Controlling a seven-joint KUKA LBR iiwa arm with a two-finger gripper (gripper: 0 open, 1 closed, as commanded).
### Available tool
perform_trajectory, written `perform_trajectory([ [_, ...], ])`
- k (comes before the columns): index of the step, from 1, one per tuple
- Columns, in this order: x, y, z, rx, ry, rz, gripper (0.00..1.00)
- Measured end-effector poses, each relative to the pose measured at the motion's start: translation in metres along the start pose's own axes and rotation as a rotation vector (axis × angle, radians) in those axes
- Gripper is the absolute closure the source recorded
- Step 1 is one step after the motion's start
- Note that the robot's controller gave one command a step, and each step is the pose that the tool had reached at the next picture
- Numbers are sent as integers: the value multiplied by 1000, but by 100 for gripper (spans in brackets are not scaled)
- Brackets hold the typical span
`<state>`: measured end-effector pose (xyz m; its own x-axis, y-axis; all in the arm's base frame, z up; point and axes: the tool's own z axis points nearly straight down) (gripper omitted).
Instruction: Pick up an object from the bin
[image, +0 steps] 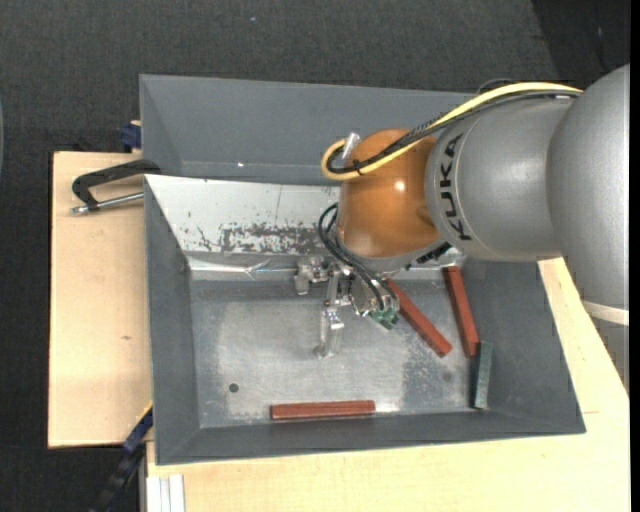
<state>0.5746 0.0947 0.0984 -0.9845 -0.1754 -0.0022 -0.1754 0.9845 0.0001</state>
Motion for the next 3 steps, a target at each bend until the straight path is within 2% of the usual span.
perform_trajectory([
  [1, 4, -10, -1, -1, 1, 101, 0],
  [2, 4, -43, -7, -1, -4, -123, 0],
  [3, 3, -59, -6, 1, -4, -86, 0],
])
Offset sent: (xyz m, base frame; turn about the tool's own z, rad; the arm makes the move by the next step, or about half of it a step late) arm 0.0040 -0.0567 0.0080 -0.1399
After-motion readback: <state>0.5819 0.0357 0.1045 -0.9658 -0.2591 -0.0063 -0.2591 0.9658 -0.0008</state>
